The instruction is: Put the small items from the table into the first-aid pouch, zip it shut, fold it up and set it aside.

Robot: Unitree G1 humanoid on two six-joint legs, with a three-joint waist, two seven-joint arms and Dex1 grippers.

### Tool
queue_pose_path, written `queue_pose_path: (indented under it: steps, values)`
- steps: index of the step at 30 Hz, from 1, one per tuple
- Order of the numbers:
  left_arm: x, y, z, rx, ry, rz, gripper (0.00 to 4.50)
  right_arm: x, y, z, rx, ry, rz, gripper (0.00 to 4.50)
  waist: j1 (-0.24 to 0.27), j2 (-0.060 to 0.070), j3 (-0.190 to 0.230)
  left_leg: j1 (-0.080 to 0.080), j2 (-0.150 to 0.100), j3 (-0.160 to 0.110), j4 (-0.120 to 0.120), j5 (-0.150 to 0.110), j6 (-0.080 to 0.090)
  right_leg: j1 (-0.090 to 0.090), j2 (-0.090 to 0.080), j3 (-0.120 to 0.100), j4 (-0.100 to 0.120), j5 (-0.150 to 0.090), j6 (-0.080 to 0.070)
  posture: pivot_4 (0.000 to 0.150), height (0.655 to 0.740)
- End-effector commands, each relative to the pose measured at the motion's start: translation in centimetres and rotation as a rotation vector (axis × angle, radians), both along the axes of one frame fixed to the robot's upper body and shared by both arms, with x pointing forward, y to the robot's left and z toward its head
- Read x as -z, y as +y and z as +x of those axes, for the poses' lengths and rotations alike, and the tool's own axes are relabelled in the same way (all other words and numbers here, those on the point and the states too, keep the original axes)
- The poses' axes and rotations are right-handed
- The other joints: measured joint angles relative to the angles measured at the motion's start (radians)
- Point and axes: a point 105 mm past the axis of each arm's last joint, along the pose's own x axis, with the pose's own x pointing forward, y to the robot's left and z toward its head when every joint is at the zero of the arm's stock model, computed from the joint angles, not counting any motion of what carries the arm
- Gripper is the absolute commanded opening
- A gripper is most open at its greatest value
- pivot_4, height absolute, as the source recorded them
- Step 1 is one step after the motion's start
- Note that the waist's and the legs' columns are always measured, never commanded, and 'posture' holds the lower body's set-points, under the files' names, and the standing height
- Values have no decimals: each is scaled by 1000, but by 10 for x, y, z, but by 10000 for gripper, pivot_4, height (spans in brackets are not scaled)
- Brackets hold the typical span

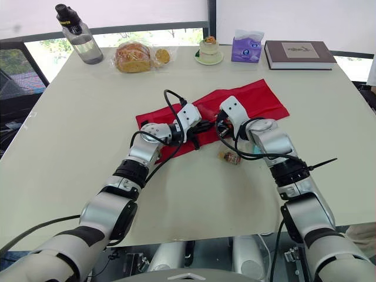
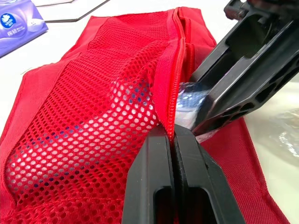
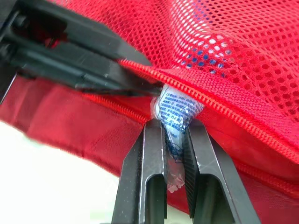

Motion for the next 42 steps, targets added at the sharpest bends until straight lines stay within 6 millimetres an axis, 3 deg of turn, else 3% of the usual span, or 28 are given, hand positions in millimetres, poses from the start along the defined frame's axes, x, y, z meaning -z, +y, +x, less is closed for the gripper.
queue_pose_path:
  steps: [1,9,15,27,33,39,42]
  values:
    - [-4,-6,-1,17,-20,-13,0,-18,14,-16,-128,-65,8,60,0,0,0,0,0,0,0,0,0,0,0,0,0,0,0,1500,7400]
    - [-4,-1,0,9,-21,-11,0,-20,-22,-20,-20,-53,-5,60,0,0,0,0,0,0,0,0,0,0,0,0,0,0,0,1500,7400]
    - [-4,-5,-2,22,-22,-14,0,-15,-33,-14,138,9,53,60,1,0,0,0,0,0,0,0,0,0,0,0,0,0,0,1500,7400]
    - [-3,-16,-12,100,-29,-5,0,-30,-15,18,253,-15,179,60,2,0,0,0,0,0,0,0,0,0,0,0,0,0,0,1500,7400]
    - [-2,-15,-13,103,-26,-3,0,-31,-11,19,236,-34,196,60,2,0,0,0,0,0,0,0,0,0,0,0,0,0,0,1500,7400]
    - [-4,-8,-8,73,-24,-8,0,-26,-20,7,218,-49,171,28822,3,0,0,0,0,0,0,0,0,0,0,0,0,0,0,1500,7400]
    - [-5,-5,-7,68,-22,-8,0,-24,-23,-3,189,-39,146,28822,2,0,0,0,0,0,0,0,0,0,0,0,0,0,0,1500,7400]
